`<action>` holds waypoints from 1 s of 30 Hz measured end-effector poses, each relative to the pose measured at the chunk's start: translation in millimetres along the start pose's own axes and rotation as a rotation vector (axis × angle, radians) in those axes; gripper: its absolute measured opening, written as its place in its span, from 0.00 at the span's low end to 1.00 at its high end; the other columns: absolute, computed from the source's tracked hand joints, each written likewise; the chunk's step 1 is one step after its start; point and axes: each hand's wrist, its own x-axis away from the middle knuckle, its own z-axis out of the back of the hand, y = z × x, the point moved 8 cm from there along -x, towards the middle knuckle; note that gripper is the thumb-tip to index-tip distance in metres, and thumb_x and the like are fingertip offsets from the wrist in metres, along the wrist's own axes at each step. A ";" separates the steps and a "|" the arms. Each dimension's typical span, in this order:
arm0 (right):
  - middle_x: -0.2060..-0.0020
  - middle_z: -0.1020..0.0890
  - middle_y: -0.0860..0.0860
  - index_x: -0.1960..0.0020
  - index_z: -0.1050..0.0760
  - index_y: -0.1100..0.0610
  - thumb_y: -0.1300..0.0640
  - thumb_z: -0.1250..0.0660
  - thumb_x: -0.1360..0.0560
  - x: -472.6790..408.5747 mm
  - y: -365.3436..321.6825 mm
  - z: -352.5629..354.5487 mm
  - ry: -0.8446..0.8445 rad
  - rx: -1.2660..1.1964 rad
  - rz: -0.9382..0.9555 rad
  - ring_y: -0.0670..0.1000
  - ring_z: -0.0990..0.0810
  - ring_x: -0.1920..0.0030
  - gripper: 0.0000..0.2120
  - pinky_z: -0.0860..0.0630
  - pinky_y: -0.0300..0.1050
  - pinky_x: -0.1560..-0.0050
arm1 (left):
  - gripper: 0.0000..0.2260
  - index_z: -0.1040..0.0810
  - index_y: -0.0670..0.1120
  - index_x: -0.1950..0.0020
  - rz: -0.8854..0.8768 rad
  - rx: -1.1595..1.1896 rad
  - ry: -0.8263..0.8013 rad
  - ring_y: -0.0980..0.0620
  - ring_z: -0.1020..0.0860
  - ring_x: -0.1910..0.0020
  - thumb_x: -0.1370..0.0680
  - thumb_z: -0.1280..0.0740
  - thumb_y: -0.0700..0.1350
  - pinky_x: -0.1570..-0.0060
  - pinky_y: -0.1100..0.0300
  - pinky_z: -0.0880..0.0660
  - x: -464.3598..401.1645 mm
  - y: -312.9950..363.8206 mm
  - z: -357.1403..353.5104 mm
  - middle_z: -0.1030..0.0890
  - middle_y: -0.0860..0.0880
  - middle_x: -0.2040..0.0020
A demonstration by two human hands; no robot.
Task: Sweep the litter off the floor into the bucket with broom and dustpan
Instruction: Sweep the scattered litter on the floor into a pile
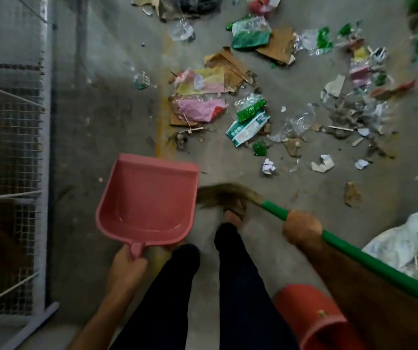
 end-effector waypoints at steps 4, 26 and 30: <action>0.46 0.19 0.56 0.41 0.27 0.55 0.45 0.41 0.22 -66.6 50.5 27.5 0.056 -0.136 -0.067 0.59 0.19 0.46 0.16 0.24 0.51 0.46 | 0.04 0.25 0.45 0.63 -0.010 0.069 -0.019 0.48 0.25 0.61 0.31 0.36 0.36 0.56 0.52 0.27 -32.0 34.4 -55.1 0.22 0.47 0.64; 0.59 0.17 0.54 0.45 0.29 0.51 0.39 0.40 0.22 0.7 65.3 -13.4 0.010 -0.537 0.173 0.58 0.17 0.56 0.16 0.30 0.46 0.63 | 0.09 0.25 0.44 0.52 -0.109 -0.018 0.288 0.42 0.23 0.61 0.29 0.33 0.34 0.59 0.49 0.27 -46.3 93.0 -29.6 0.21 0.40 0.60; 0.54 0.16 0.55 0.42 0.27 0.51 0.37 0.45 0.22 -22.2 -22.5 -34.9 -0.005 -0.211 0.413 0.59 0.16 0.53 0.21 0.22 0.50 0.55 | 0.07 0.25 0.45 0.55 -0.022 0.008 0.313 0.41 0.22 0.62 0.31 0.31 0.38 0.61 0.49 0.26 -53.2 60.8 -21.8 0.20 0.41 0.61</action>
